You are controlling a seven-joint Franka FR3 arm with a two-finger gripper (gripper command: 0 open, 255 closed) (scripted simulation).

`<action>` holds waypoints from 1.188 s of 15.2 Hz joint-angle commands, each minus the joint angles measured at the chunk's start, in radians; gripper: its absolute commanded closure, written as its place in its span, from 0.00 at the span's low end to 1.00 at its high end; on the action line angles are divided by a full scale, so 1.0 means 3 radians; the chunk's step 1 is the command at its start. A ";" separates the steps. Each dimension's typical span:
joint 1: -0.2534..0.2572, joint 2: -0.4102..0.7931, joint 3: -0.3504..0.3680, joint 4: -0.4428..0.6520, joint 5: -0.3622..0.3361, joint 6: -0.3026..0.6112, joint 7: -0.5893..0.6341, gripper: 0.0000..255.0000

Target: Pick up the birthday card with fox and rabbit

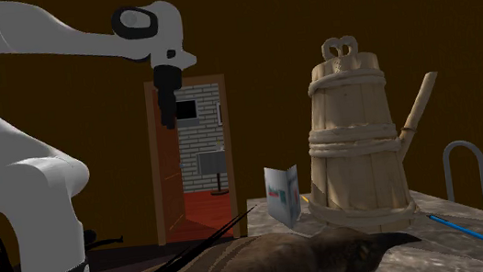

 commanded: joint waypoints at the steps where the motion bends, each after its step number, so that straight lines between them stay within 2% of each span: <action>1: 0.0000 0.0000 0.0000 0.0000 0.0000 0.0000 0.0000 0.00; 9: -0.0098 0.0803 -0.0171 0.0103 -0.0091 0.0774 -0.0166 0.00; 18: -0.0176 0.1841 -0.0341 0.0564 -0.0089 0.1434 -0.0349 0.00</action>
